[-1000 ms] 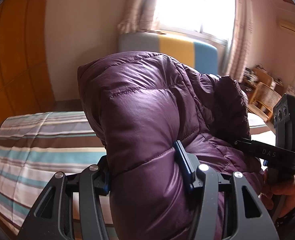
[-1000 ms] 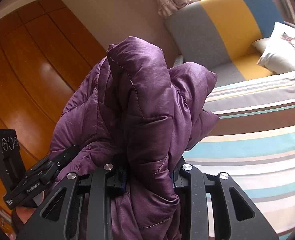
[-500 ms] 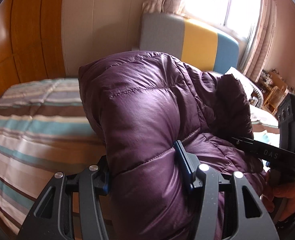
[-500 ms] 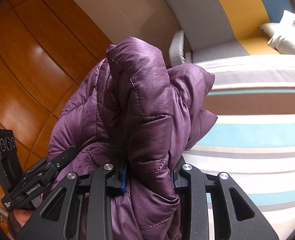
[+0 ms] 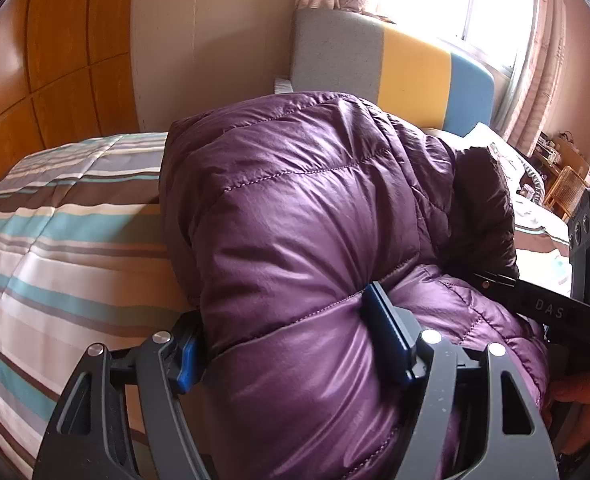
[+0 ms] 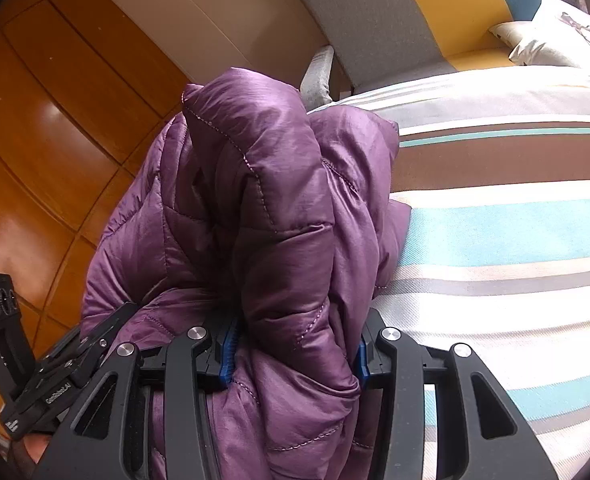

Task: Fold large clothes
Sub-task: 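Close both tools on the jacket bundle and lift it slightly, then lower the bundle onto the bed and open both tools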

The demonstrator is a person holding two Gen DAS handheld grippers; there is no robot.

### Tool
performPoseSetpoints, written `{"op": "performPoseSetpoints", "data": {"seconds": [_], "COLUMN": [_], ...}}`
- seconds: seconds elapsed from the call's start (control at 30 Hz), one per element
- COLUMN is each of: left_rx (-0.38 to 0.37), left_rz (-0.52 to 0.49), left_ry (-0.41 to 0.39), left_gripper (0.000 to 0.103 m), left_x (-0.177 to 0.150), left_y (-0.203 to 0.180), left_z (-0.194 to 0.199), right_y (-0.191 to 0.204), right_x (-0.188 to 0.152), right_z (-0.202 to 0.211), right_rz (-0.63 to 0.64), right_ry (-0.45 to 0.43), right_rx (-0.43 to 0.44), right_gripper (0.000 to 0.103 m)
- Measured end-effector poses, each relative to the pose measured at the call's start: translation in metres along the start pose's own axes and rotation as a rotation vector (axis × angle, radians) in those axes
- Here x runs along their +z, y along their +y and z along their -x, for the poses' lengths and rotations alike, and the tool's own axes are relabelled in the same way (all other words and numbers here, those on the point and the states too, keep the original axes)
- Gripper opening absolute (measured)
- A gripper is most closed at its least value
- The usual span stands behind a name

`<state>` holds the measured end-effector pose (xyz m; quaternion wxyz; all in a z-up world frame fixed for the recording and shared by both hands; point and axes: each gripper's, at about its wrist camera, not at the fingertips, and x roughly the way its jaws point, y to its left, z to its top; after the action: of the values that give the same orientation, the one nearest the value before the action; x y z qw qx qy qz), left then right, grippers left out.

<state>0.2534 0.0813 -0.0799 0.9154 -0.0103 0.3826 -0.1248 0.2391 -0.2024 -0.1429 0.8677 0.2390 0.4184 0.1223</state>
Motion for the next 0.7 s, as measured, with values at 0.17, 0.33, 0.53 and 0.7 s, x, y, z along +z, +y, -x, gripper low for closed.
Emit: {"op": "performPoseSetpoints", "data": {"seconds": [0.17,0.33,0.53,0.7], "left_rx": [0.020,0.026,0.023,0.112], "left_rz": [0.013,0.032,-0.023,-0.141], "left_ry": [-0.002,-0.046,-0.086,-0.069], "left_gripper": [0.075,0.082,0.085,0.085], "left_x": [0.000,-0.008,-0.028,-0.035], "left_y": [-0.005,-0.004,-0.018,-0.036], "left_z": [0.013,0.040,0.060,0.042], "right_y": [0.017,0.031,0.033,0.030], "right_x": [-0.005,-0.012,-0.023,-0.030], "right_z": [0.014,0.043,0.061,0.041], "right_rz": [-0.001,0.038,0.067,0.106], "right_ry": [-0.003,-0.057,-0.086,-0.035], "right_rx": [-0.036,-0.071,-0.129,-0.228], "right_gripper": [0.051,0.057,0.059,0.065]}}
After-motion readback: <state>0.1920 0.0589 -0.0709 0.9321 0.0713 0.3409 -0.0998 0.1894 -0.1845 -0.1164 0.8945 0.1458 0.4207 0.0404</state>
